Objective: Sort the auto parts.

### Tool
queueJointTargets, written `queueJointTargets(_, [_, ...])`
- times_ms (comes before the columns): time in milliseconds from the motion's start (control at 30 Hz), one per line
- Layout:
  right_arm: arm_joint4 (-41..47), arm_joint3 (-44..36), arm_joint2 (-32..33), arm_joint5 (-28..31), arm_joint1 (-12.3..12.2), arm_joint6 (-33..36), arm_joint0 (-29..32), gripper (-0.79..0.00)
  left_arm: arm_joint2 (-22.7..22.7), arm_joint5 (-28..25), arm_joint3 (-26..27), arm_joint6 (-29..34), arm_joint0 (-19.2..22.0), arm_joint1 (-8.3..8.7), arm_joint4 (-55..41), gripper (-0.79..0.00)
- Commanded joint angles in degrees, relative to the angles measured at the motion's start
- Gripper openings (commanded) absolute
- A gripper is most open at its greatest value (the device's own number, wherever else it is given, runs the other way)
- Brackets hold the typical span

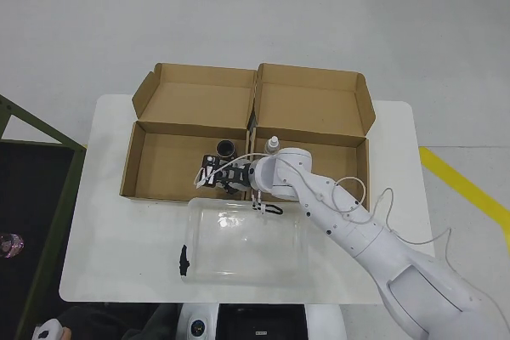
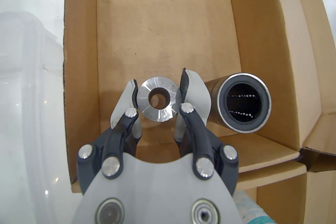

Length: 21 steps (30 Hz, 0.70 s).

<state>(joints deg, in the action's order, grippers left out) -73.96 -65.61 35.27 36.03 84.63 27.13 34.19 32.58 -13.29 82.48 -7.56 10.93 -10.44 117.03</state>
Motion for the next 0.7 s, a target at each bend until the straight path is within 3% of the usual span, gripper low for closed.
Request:
queueJointTargets(0, [-0.11, 0.34, -0.08, 0.01, 0.16, 0.01, -0.06, -0.659, 0.00, 0.00, 0.00, 0.00, 0.00, 0.00, 0.00, 0.000])
queueJointTargets(100, [-0.33, 0.76, -0.12, 0.18, 0.38, 0.00, -0.17, -0.622, 0.00, 0.00, 0.00, 0.00, 0.00, 0.00, 0.00, 0.000])
queueJointTargets(300, [-0.66, 1.36, 0.06, 0.45, 0.68, 0.03, -0.24, -0.477, 0.00, 0.00, 0.00, 0.00, 0.00, 0.00, 0.00, 0.000])
queueJointTargets(667, [-0.66, -1.03, 1.61, 1.89, 0.65, -0.35, -0.04, -0.465, 0.00, 0.00, 0.00, 0.00, 0.00, 0.00, 0.00, 0.000])
